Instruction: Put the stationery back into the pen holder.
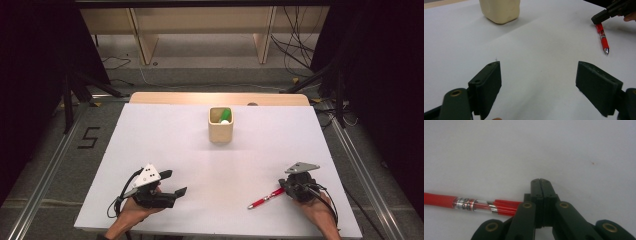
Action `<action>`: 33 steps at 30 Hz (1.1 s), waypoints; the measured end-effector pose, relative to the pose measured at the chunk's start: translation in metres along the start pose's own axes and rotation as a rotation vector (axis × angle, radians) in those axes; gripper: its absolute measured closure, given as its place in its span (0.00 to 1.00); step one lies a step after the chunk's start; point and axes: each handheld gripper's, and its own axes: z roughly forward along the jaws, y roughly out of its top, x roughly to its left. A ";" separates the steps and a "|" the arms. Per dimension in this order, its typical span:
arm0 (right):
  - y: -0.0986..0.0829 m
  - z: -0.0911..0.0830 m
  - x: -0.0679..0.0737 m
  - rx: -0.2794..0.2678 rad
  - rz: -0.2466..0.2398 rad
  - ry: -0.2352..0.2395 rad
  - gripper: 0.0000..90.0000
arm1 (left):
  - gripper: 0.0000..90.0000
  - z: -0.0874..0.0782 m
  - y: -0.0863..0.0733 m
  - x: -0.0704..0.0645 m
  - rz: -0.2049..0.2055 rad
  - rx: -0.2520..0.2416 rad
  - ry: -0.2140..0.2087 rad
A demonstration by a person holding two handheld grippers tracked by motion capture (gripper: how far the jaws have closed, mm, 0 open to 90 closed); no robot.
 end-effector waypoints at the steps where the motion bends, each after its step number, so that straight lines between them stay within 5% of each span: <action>1: -0.001 -0.001 0.000 0.001 0.002 0.000 1.00 | 0.22 0.000 0.000 0.000 0.001 0.002 0.000; 8: -0.005 -0.005 0.002 0.018 0.029 -0.006 1.00 | 0.22 0.000 0.000 0.000 0.003 0.001 0.000; 33: -0.028 -0.023 0.020 0.060 0.013 -0.040 1.00 | 0.22 0.000 0.000 -0.001 0.005 0.003 -0.003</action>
